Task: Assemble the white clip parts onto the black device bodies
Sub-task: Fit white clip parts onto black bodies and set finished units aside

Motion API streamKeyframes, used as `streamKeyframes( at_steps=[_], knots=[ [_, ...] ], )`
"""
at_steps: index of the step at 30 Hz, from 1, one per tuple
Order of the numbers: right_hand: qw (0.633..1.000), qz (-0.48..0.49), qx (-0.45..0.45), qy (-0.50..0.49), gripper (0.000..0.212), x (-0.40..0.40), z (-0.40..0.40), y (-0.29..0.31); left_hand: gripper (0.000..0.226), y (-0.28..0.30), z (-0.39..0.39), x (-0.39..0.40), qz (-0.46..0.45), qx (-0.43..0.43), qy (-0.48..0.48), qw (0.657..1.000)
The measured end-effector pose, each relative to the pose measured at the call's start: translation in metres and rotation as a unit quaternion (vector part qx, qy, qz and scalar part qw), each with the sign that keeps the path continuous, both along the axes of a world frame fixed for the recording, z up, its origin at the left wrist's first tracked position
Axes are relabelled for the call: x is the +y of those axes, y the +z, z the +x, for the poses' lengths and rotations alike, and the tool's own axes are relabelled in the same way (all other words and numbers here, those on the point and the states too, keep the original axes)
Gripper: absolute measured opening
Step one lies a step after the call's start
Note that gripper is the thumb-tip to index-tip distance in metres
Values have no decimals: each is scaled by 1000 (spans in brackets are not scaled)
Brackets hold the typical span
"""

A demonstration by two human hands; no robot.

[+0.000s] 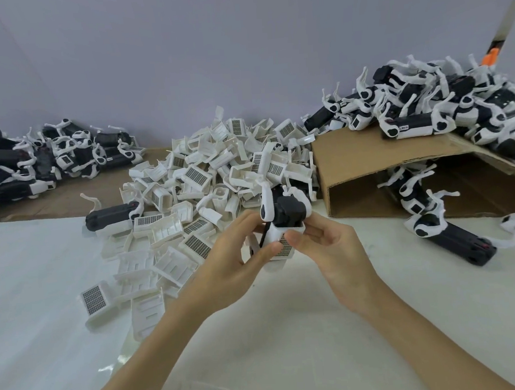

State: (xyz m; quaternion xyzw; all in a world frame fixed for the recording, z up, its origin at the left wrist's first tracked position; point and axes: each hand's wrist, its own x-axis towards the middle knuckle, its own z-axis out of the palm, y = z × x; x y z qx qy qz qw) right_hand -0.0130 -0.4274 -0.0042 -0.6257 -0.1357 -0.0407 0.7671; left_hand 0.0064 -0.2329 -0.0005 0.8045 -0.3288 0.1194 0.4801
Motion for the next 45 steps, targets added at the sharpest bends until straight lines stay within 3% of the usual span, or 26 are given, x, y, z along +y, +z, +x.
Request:
streamKeyframes(
  at_steps=[6, 13, 17, 19, 22, 29, 30, 32, 35, 37, 39, 41, 43, 44, 45],
  knots=[
    [1000, -15, -13, -2, 43, -6, 2, 5, 35, -6, 1, -3, -8, -24, -6, 1000],
    [991, -104, -70, -47, 39, -2, 7, 2, 33, -8, 0, -6, -28, 88, -6, 996],
    [999, -48, 2, -23, 50, 1, 5, -2, 30, -1, -2, -6, 11, 54, 34, 998],
    [999, -38, 18, -8, 46, 3, 4, -4, 24, 1, 0, -2, 58, 2, 52, 997],
    [999, 2, 35, 12, 42, 4, 2, -4, 12, 5, 0, 4, 55, -3, 47, 997],
    [998, 8, 55, -8, 42, 4, -1, 0, 22, 10, -1, 2, 53, -9, 48, 997],
    [997, 25, 73, -11, 42, 4, 1, -1, 28, 8, -1, 0, 48, 6, 63, 997],
    [986, 95, 132, -20, 42, 4, 4, -1, 65, 4, -4, -7, 67, 22, 109, 992],
    [953, 205, 221, -28, 47, 2, 7, -2, 101, -4, -9, -12, 199, -72, 95, 973],
    [936, 248, 250, -11, 47, -1, 9, -1, 90, -10, -5, -11, 236, -133, 76, 960],
    [932, 252, 260, 20, 47, -8, 11, 0, 66, -11, 0, -8, 158, -131, 86, 975],
    [952, 179, 247, 24, 43, -12, 9, 7, 47, -7, 4, -2, 27, -37, 112, 993],
    [986, -48, 140, -77, 34, -14, 2, 8, 29, 2, 8, 8, -83, 108, 104, 985],
    [967, -188, 40, -166, 30, -16, -1, 6, 24, 5, 9, 13, -118, 170, 88, 974],
    [924, -287, -79, -242, 23, -16, -4, 4, 23, 7, 9, 15, -138, 213, 68, 965]
  ],
)
